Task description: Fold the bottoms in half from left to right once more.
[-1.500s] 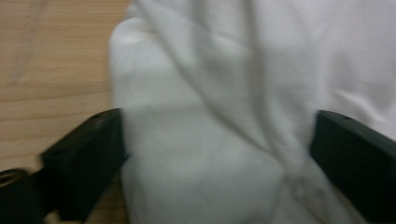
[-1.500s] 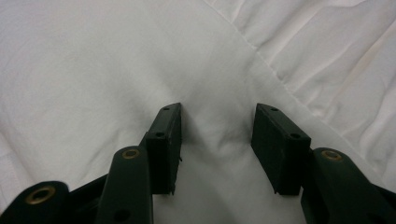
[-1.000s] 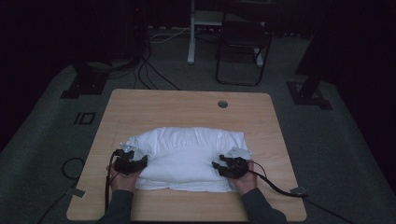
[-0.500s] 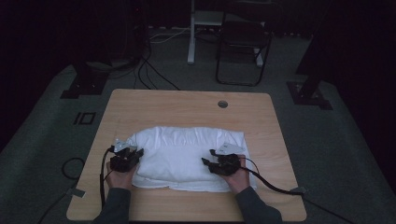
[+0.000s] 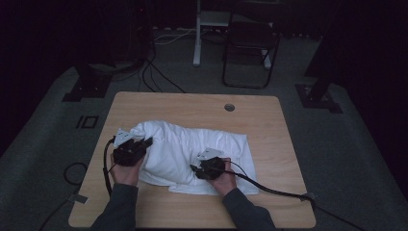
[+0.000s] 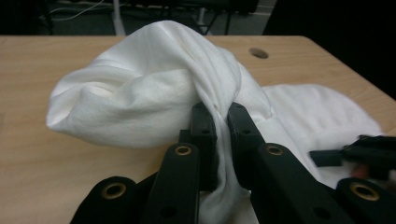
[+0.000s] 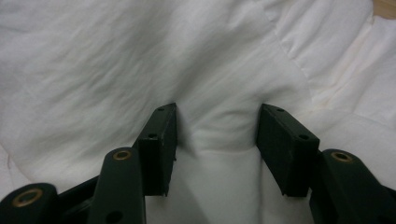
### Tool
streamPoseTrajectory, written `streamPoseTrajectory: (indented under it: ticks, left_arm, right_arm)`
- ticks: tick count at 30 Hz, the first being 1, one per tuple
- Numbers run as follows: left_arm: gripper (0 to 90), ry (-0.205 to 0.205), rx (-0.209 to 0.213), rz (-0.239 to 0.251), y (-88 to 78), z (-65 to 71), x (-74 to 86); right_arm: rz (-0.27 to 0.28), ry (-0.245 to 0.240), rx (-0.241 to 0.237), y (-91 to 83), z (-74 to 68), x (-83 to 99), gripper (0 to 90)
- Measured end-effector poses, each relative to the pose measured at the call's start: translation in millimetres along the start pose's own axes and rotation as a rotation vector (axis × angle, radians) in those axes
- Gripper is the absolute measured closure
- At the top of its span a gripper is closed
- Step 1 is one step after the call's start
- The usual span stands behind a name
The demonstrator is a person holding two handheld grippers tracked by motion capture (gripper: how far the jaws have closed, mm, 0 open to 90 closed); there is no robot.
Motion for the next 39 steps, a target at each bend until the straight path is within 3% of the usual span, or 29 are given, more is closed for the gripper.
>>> streamPoseTrajectory:
  ticks: [5,6,9,14,18,20,22,25,28,30,32,34,36,38,39]
  left_arm:
    - [83.9,0.014,0.029,0.014,6.4,13.0,-9.2]
    - [83.9,0.014,0.054,0.024,8.9,21.3,-14.6]
    - [83.9,0.037,0.074,0.038,11.8,33.8,-25.1]
    - [83.9,0.063,0.081,0.057,13.8,44.2,-38.1]
    - [83.9,0.068,0.083,0.055,14.0,44.1,-38.2]
    - [83.9,0.066,0.085,0.055,12.4,43.8,-38.2]
    - [83.9,0.068,0.089,0.056,12.1,44.7,-38.7]
    - [83.9,0.077,0.094,0.057,13.8,49.6,-40.9]
    - [83.9,0.088,0.112,0.059,18.2,59.1,-44.6]
    - [83.8,0.107,0.122,0.055,22.6,66.7,-46.9]
    - [83.8,0.127,0.125,0.045,27.8,73.8,-48.4]
    - [83.9,0.14,0.135,0.038,32.2,80.9,-49.3]
    - [83.8,0.16,0.14,0.032,35.4,87.1,-49.3]
    - [83.8,0.174,0.146,0.025,38.3,92.9,-48.6]
    - [83.8,0.181,0.147,0.023,40.2,95.8,-48.2]
  right_arm:
    - [-0.008,0.014,-0.008,0.0,0.5,-0.8,47.1]
    - [-0.011,0.019,-0.011,0.2,0.7,-0.9,47.2]
    - [-0.051,-0.011,0.038,6.6,-5.3,-5.5,47.9]
    - [-0.031,0.01,-0.015,21.1,-15.9,-18.0,47.6]
    - [-0.049,-0.023,-0.073,7.9,-15.8,-20.2,40.2]
    - [0.012,-0.052,-0.046,-12.2,-9.0,-27.6,42.1]
    - [0.059,-0.013,0.005,-30.8,9.4,-31.1,42.8]
    - [0.008,0.034,0.113,-38.6,42.1,-15.5,43.0]
    - [-0.047,0.08,0.102,-25.5,49.3,5.7,44.2]
    - [-0.037,0.087,0.108,-17.6,46.9,9.4,46.6]
    - [-0.027,0.099,0.079,-16.0,44.0,7.7,46.7]
    - [-0.041,0.074,0.047,-21.4,43.6,7.0,42.6]
    - [0.017,0.07,0.036,-36.8,47.9,1.3,43.9]
    - [0.062,0.106,0.081,-53.4,62.9,1.6,45.2]
    - [0.057,0.116,0.115,-58.9,72.0,6.2,45.3]
Point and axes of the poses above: each handheld gripper's, and its own axes: y roughly forward along the jaws, x roughly out of its underside, z roughly to its right, the point moved 10 cm from there along y, roughly forward along the jaws, and after that the axes turned 4 degrees about y, right-handed, at the moved point
